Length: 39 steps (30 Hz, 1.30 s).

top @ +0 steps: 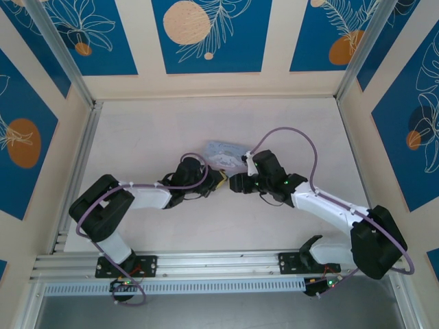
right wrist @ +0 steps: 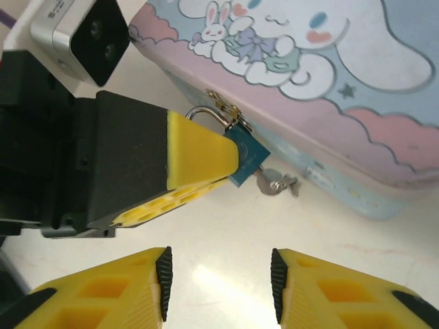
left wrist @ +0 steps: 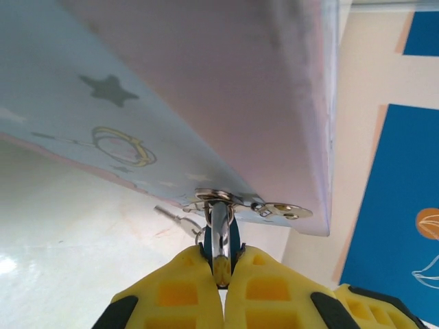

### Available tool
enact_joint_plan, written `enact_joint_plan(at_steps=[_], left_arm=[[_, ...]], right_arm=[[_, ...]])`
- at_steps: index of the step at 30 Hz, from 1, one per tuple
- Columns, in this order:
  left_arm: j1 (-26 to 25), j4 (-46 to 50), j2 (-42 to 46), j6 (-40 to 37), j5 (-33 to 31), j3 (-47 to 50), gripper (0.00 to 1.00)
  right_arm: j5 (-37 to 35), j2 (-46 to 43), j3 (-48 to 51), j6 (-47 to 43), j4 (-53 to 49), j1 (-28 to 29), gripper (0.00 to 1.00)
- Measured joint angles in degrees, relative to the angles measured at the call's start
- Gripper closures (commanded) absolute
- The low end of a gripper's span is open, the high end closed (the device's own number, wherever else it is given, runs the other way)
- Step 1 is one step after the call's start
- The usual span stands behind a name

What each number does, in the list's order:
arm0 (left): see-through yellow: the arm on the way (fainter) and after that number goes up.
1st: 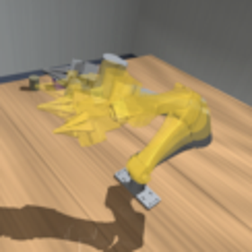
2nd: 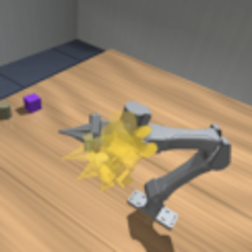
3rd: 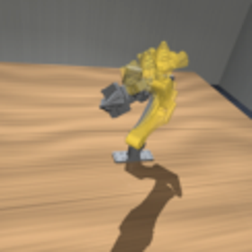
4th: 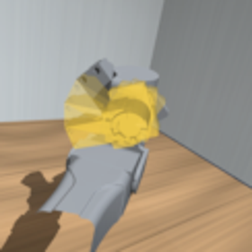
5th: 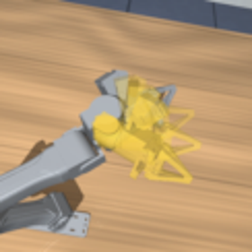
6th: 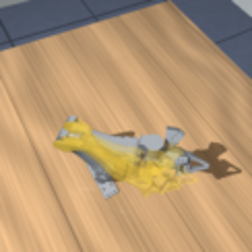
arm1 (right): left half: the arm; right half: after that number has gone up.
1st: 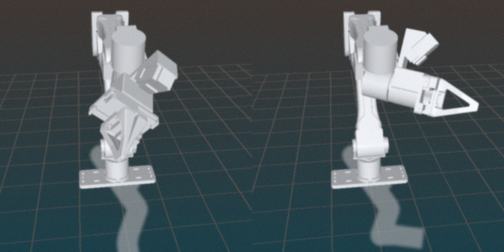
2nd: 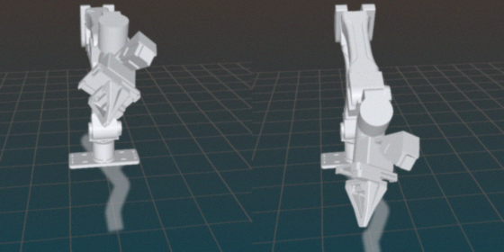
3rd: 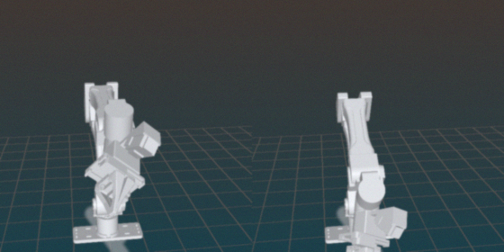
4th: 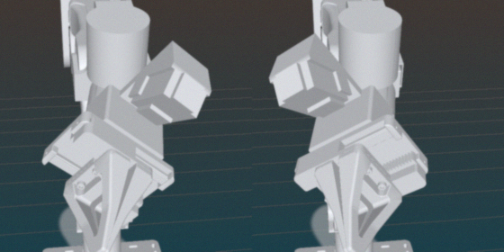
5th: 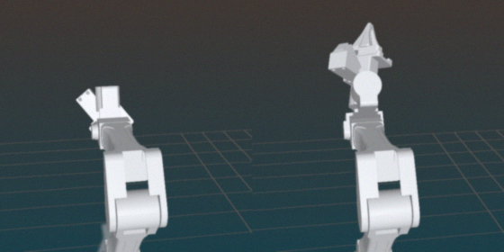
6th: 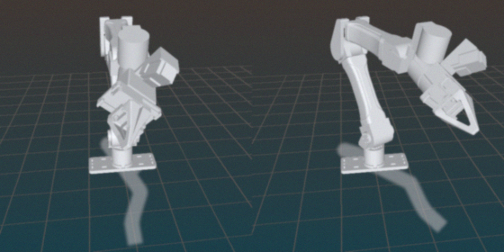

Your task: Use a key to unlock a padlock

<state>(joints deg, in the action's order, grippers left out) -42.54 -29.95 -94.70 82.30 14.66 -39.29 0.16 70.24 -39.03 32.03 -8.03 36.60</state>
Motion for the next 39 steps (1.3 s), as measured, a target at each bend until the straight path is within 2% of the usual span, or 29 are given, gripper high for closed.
enact_joint_plan(at_steps=[8, 17, 18, 22, 25, 29, 32, 39], left_arm=[[0.0, 7.7, 1.3, -6.0, 0.0, 0.0, 1.00], [0.0, 11.0, 1.9, -10.8, 1.8, 0.1, 1.00], [0.0, 11.2, 2.2, -11.2, 1.9, 0.2, 0.95], [0.0, 12.5, 5.1, -13.5, 1.9, 1.5, 0.51], [0.0, 14.2, 8.7, -14.4, 1.8, 2.6, 0.32], [-0.1, 16.6, 13.0, -15.6, 1.4, 2.8, 0.18], [0.2, 19.0, 15.9, -16.9, 0.7, 2.8, 0.11], [3.0, 26.0, 20.0, -19.9, -0.6, 0.5, 0.04]], right_arm=[[2.6, 2.2, 6.0, 11.7, 8.8, 0.0, 0.55], [2.7, 8.8, 5.7, 17.4, 15.5, -0.8, 0.55], [2.7, 9.2, 5.6, 17.5, 15.7, -1.2, 0.56], [3.1, 11.1, 4.2, 17.7, 16.2, -4.5, 0.56], [3.4, 13.1, 1.8, 17.7, 16.4, -7.5, 0.56], [5.5, 16.7, -3.4, 17.0, 16.8, -10.7, 0.56], [7.6, 19.1, -6.6, 16.2, 17.5, -11.5, 0.56], [10.4, 18.4, -4.7, 13.8, 19.4, -11.0, 0.56]])
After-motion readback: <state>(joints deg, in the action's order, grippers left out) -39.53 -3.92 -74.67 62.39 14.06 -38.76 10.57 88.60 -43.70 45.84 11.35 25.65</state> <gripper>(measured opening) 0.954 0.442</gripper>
